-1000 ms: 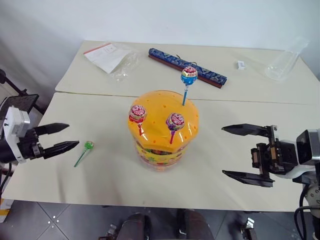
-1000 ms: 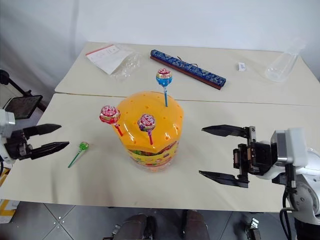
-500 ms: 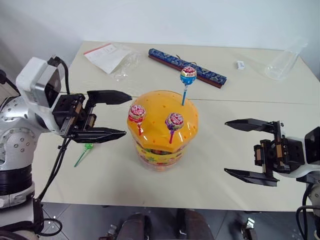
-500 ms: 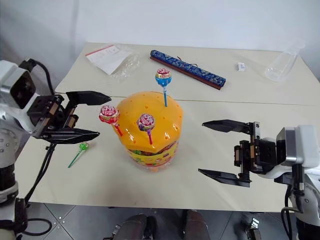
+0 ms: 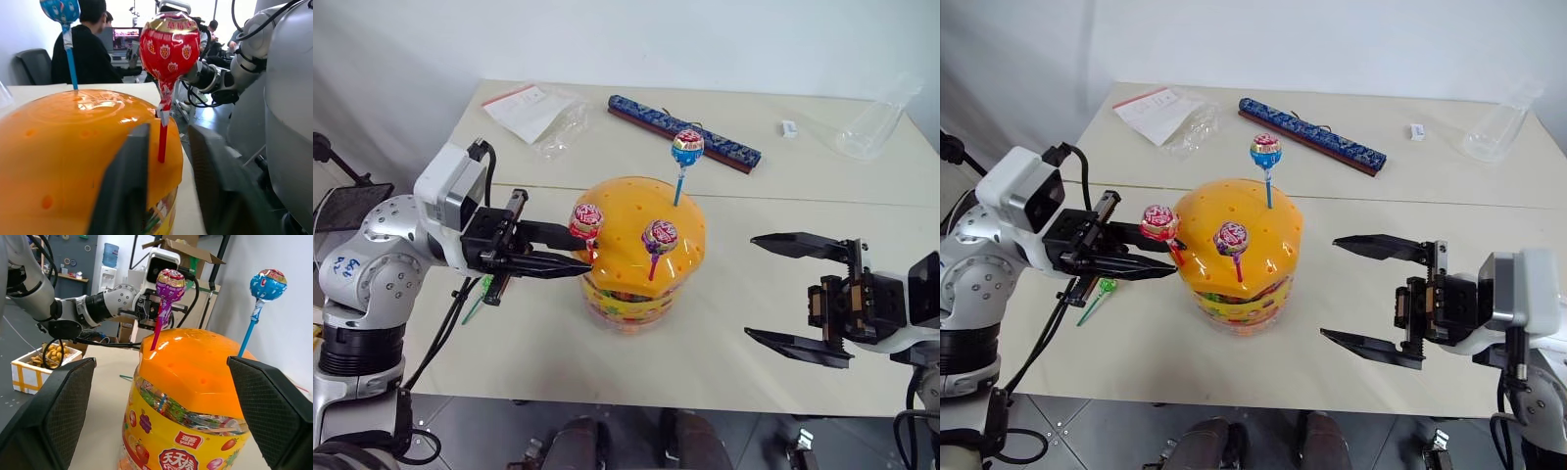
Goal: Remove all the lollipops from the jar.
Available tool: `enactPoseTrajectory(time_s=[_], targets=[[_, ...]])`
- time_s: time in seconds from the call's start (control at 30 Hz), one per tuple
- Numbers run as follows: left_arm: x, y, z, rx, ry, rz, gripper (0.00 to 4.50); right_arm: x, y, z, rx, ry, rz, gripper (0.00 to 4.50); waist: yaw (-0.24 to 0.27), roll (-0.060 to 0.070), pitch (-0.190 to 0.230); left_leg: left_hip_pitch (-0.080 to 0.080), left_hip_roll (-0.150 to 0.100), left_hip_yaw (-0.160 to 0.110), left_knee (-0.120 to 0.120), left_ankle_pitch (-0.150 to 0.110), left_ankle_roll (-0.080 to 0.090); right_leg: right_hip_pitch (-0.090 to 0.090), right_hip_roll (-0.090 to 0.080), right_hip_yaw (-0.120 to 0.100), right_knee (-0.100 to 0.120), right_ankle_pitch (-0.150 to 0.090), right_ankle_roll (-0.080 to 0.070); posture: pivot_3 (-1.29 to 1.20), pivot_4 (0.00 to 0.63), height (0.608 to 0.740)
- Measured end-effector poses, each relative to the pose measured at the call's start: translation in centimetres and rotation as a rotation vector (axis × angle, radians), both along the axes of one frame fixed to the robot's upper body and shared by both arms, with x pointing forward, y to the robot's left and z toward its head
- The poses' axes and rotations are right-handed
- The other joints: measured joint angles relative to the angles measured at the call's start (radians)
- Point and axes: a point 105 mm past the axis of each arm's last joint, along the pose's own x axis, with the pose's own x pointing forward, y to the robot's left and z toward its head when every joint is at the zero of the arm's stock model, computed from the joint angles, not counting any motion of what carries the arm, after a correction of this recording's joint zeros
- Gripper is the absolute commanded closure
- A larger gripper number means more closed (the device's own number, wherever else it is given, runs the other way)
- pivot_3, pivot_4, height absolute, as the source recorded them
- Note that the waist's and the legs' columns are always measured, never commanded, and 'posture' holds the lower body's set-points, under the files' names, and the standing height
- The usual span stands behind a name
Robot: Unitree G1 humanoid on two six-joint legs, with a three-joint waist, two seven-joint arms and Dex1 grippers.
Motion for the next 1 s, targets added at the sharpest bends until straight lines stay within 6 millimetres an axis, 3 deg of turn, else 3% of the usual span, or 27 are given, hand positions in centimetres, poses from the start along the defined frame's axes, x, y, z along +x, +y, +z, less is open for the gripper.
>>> enactPoseTrajectory(time_s=[0.13,0.23,0.37,0.47,0.53,0.67,0.83,0.93,1.0], targets=[[0.2,-0.4,0.4,-0.047,0.01,0.004,4.48,0.2,0.0,0.3,0.016,-0.005,-0.018,0.0,0.0,0.0,0.0,0.0,0.0,-0.001,0.0,0.0,0.0,0.0,0.0,0.001,0.0,0.0,0.0,0.0,0.15,0.74],[0.3,-0.3,3.0,-0.208,0.048,0.001,4.48,0.3,0.1,0.7,0.026,-0.016,-0.015,0.0,0.0,0.0,0.0,-0.002,0.0,-0.004,0.003,0.0,0.0,0.001,-0.001,0.004,0.0,0.0,0.0,0.0,0.15,0.74],[1.7,1.7,5.8,-0.356,0.087,0.12,4.48,0.0,0.2,0.6,0.019,-0.013,0.016,0.0,-0.001,0.0,0.0,-0.001,0.0,-0.004,0.003,0.0,0.0,0.001,0.0,0.004,0.002,0.0,0.0,0.0,0.15,0.74],[3.5,4.1,5.5,-0.31,0.177,0.317,4.48,-0.3,0.8,0.6,-0.038,-0.042,0.093,0.0,-0.01,0.0,0.0,-0.001,0.001,-0.003,0.002,0.0,0.0,0.001,0.001,0.003,0.002,0.0,0.0,0.0,0.15,0.74],[4.4,6.1,4.0,-0.237,0.231,0.477,4.48,-0.2,1.4,0.9,-0.053,-0.065,0.139,0.0,-0.021,0.0,0.0,0.0,0.001,-0.003,0.001,0.0,0.0,0.001,0.001,0.003,0.002,0.0,0.0,0.0,0.15,0.74],[5.1,12.0,-1.8,-0.076,0.432,0.822,4.48,0.3,1.9,0.0,-0.063,-0.036,0.182,0.0,-0.028,0.0,0.0,0.0,0.002,-0.003,-0.001,-0.001,-0.001,-0.001,0.0,0.003,0.002,-0.001,-0.001,0.0,0.15,0.74],[2.5,18.0,-8.0,0.089,0.609,1.118,4.48,0.5,2.1,-2.4,-0.152,0.013,0.191,0.0,-0.023,0.0,0.0,-0.001,0.002,-0.005,-0.001,-0.004,-0.003,-0.001,-0.004,0.003,0.0,-0.001,-0.001,0.0,0.15,0.74],[1.1,19.6,-11.8,0.23,0.682,1.208,4.48,1.0,1.8,-3.3,-0.18,0.041,0.162,0.0,-0.02,0.0,0.0,-0.002,0.001,-0.006,-0.001,-0.005,-0.005,-0.001,-0.008,0.002,-0.001,-0.001,-0.001,0.0,0.15,0.74],[1.0,19.7,-12.9,0.287,0.69,1.224,4.48,1.3,1.7,-3.5,-0.187,0.04,0.145,0.0,-0.015,0.0,0.0,-0.002,0.001,-0.006,-0.001,-0.007,-0.008,-0.001,-0.009,0.002,-0.002,-0.001,-0.001,0.0,0.15,0.74]])
